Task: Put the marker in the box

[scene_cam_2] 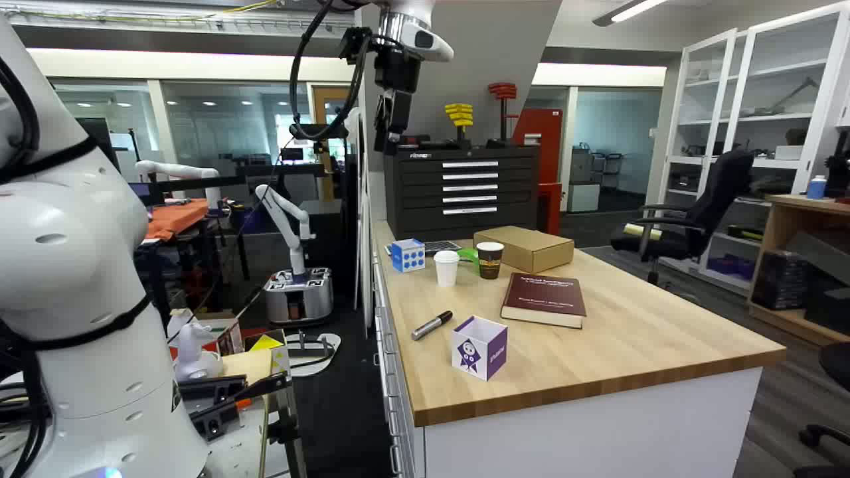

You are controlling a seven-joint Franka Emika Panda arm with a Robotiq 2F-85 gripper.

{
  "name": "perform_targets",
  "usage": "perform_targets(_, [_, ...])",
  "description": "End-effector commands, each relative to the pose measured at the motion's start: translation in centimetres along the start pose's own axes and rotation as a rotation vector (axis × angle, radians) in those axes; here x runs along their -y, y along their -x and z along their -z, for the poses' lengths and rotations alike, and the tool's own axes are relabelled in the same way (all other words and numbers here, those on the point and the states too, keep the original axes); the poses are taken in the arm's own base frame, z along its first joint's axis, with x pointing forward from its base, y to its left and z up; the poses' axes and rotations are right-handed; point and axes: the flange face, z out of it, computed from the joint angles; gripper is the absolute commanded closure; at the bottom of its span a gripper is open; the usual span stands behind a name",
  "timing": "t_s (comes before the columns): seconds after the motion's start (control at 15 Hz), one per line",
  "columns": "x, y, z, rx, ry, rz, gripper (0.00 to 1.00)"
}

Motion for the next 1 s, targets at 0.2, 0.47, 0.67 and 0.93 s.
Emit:
perform_targets(0.2, [0.01,-0.01,0.05,0.000,0.000,0.000,0.00])
perform_targets(0.47, [0.01,-0.01,0.05,0.000,0.000,0.000,0.00])
perform_targets(0.67, [0.01,-0.01,0.05,0.000,0.000,0.000,0.00])
perform_targets(0.93, [-0.11,-0.17,0.12,-0.006,0.007,-0.017,0.00])
